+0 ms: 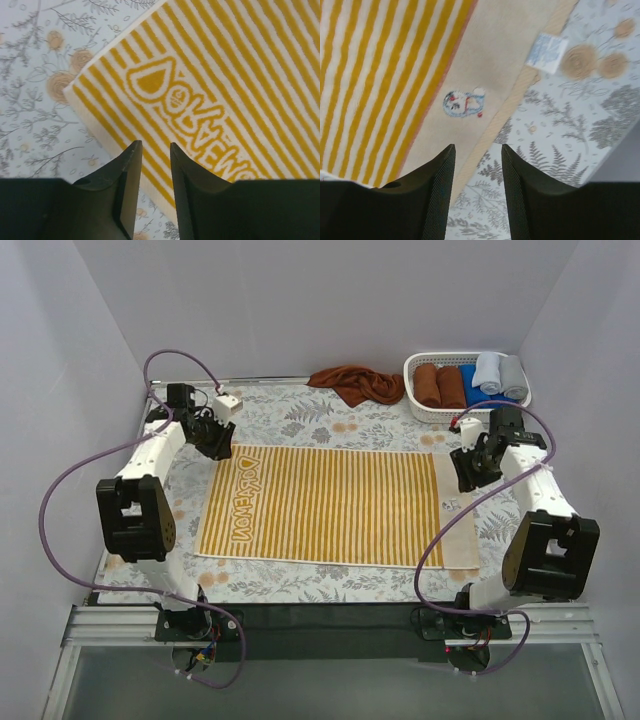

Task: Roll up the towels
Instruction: Flatten the towel

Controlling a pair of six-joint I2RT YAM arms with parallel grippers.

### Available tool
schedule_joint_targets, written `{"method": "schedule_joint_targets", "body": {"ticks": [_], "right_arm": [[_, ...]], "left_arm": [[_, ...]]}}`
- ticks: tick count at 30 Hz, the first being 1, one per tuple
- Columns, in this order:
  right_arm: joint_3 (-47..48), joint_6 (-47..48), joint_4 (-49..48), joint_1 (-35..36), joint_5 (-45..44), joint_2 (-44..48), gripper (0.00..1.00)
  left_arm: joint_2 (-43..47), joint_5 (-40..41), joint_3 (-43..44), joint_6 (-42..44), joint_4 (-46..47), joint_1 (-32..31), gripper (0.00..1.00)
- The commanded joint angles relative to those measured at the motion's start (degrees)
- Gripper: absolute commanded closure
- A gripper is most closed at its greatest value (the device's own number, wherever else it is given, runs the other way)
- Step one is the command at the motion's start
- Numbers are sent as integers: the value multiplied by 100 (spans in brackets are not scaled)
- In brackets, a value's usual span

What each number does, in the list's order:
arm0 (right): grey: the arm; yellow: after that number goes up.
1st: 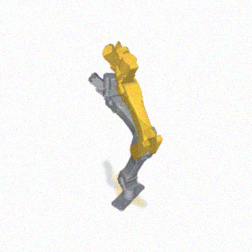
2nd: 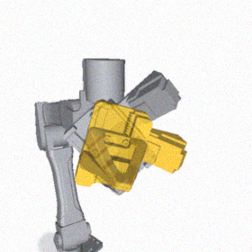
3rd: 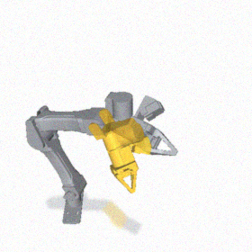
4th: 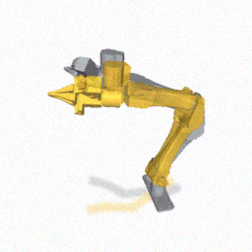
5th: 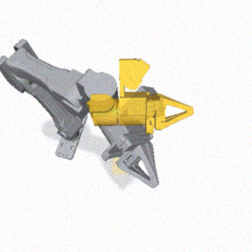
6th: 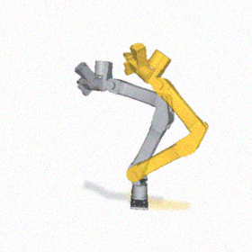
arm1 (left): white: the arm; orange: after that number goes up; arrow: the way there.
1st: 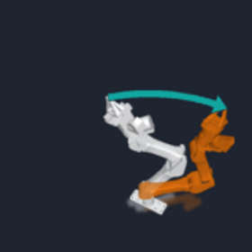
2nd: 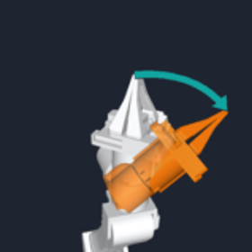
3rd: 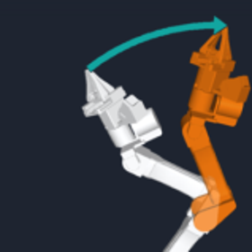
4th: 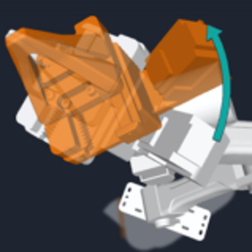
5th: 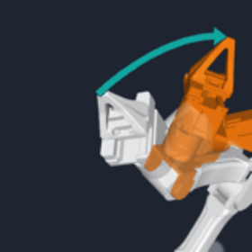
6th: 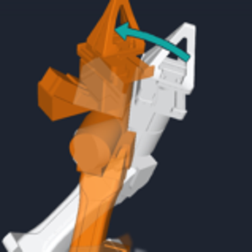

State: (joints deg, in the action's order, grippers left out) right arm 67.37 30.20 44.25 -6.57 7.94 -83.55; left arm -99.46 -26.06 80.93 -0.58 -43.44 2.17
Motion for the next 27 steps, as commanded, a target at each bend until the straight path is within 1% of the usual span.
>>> {"method": "schedule_joint_targets", "body": {"ticks": [1, 6, 9, 14, 18, 21, 24, 26, 27], "right_arm": [[-225, -57, 348, 6, 268, -240, 59], [-216, -215, 102, 6, 330, -942, 62], [-94, -303, -83, 15, 366, -1373, 63], [249, -488, -302, 138, 304, -1989, 64], [671, -672, -435, 340, 234, -2577, 65], [1145, -883, -479, 533, 216, -3007, 65], [1664, -1129, -461, 639, 242, -3298, 66], [1857, -1209, -435, 648, 339, -3308, 66], [1876, -1226, -426, 648, 348, -3213, 65]], "left_arm": [[-414, -417, -7, -337, 28, -7, 74], [-934, -250, 37, -776, 353, -7, 80], [-1207, 30, 29, -988, 503, 2, 83], [-1637, 409, 72, -1137, 644, 248, 86], [-2023, 479, 528, -1129, 539, 704, 87], [-2314, 471, 854, -1067, 354, 907, 87], [-2446, 523, 1232, -1014, 222, 978, 87], [-2482, 515, 1522, -997, 100, 995, 85], [-2473, 236, 1618, -927, 38, 1013, 82]]}}
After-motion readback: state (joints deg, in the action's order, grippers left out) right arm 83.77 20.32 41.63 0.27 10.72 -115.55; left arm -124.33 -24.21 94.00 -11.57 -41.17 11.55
